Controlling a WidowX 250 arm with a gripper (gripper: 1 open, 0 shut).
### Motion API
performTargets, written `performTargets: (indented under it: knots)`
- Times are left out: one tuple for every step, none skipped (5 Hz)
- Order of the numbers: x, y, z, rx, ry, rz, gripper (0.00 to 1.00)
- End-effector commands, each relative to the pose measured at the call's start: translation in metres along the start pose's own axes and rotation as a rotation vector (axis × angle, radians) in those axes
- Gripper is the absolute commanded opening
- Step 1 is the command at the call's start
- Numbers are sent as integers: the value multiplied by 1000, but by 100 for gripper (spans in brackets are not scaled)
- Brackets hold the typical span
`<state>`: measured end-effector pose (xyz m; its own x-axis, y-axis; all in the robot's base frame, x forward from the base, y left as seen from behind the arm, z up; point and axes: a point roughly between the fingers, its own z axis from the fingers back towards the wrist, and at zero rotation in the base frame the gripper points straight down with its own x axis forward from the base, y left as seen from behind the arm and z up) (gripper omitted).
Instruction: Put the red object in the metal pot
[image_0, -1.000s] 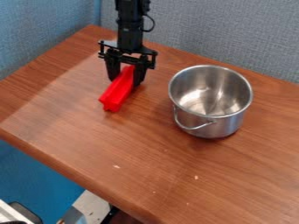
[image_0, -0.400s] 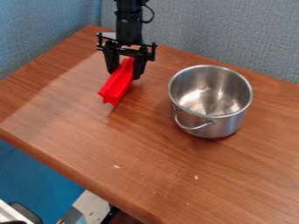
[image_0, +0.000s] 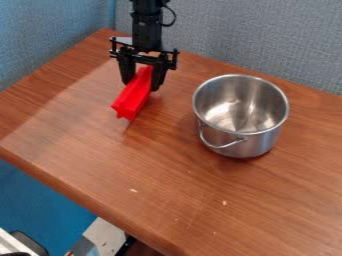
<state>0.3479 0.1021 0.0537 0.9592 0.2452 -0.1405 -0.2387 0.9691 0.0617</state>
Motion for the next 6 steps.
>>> performTargets:
  knots:
    - [2,2,29,16,-78,1,0]
    - [2,3,28,20,-74,6,0]
    - [3,4,28,23,-71,11,0]
    - [3,5,28,29,-67,11,0]
    - [4,6,27,34,-63,10,0]
    - [5,7,27,38,-60,10,0]
